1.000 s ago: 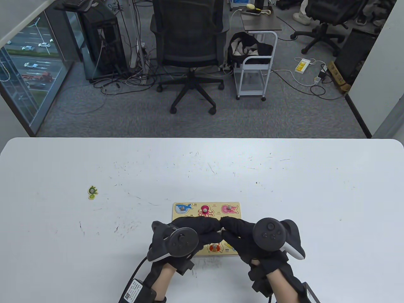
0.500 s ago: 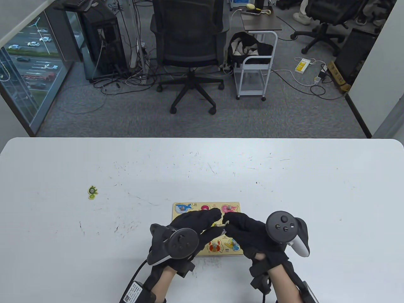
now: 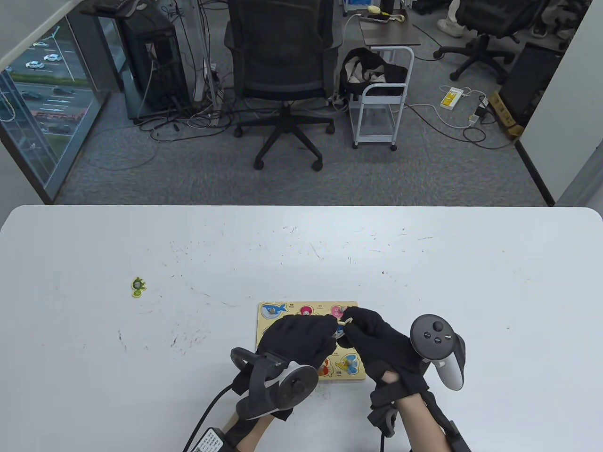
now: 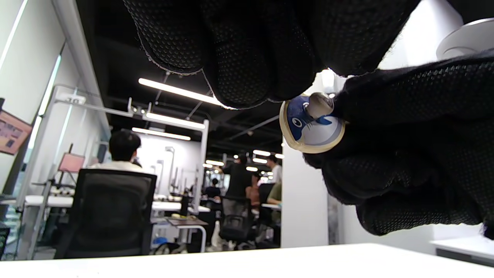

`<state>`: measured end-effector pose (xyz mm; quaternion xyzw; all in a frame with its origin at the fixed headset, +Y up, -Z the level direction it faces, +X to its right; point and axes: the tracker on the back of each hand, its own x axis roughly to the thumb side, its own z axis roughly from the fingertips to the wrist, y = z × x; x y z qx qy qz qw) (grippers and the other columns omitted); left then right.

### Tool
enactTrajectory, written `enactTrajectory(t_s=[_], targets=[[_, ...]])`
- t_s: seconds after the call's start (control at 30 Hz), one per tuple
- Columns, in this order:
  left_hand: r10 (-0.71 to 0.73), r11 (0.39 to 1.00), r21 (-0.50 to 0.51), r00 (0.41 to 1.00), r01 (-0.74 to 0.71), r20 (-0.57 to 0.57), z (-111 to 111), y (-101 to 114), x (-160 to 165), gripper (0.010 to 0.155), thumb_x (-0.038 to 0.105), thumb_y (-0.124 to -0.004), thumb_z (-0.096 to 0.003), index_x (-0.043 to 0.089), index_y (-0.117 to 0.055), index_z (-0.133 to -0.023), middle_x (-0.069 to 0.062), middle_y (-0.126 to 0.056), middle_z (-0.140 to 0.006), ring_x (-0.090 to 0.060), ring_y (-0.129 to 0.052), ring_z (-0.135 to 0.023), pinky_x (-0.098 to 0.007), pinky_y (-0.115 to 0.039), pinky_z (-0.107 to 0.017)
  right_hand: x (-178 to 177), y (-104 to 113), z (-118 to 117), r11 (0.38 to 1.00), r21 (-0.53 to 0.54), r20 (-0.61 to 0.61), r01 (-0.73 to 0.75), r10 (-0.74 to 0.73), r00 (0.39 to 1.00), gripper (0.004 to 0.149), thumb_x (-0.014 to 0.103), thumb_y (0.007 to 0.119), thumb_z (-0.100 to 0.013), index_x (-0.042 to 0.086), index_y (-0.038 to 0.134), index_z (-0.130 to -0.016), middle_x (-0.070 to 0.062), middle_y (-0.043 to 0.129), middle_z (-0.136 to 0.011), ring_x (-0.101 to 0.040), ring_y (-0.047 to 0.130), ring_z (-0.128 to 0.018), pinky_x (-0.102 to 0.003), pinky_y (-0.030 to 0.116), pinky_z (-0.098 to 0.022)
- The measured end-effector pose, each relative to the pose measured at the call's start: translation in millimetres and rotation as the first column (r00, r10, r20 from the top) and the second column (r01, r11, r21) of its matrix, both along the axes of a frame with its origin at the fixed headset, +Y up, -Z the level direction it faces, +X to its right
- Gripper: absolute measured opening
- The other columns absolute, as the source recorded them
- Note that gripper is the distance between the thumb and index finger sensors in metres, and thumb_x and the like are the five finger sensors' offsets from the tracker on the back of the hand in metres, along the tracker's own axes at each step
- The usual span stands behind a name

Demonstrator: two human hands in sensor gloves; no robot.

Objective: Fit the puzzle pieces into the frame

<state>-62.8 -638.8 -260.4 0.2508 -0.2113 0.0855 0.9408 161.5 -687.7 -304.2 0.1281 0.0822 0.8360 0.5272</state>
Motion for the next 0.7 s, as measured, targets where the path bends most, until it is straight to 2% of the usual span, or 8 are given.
enactTrajectory(t_s=[0.33, 0.7], targets=[[-0.111, 0.994, -0.028, 0.983, 0.108, -0.147, -0.9, -6.8, 8.6, 0.053, 0.055, -0.084, -0.0463, 0.04, -0.077, -0.097, 0.012, -0.096, -0.091, -0.011, -0.099, -0.082, -0.039, -0.082, -0.068, -8.0, -7.6, -1.1, 0.991, -0.076, -0.095, 0.111, -0.118, 0.988, 0.05, 0.044, 0.084, -0.051, 0.024, 0.072, -0.096, -0.001, 0.093, -0.085, -0.016, 0.103, -0.067, -0.041, 0.081, -0.06], [-0.035, 0.999, 0.008, 0.986, 0.037, -0.165, -1.9, -7.3, 7.1, 0.047, 0.054, -0.088, -0.0439, 0.043, -0.083, -0.089, 0.013, -0.1, -0.084, -0.009, -0.102, -0.075, -0.038, -0.085, -0.065, -9.4, -8.1, -1.1, 0.982, -0.114, -0.121, 0.15, -0.164, 0.979, 0.052, 0.043, 0.084, -0.051, 0.022, 0.07, -0.096, -0.002, 0.092, -0.086, -0.017, 0.102, -0.069, -0.042, 0.08, -0.061]])
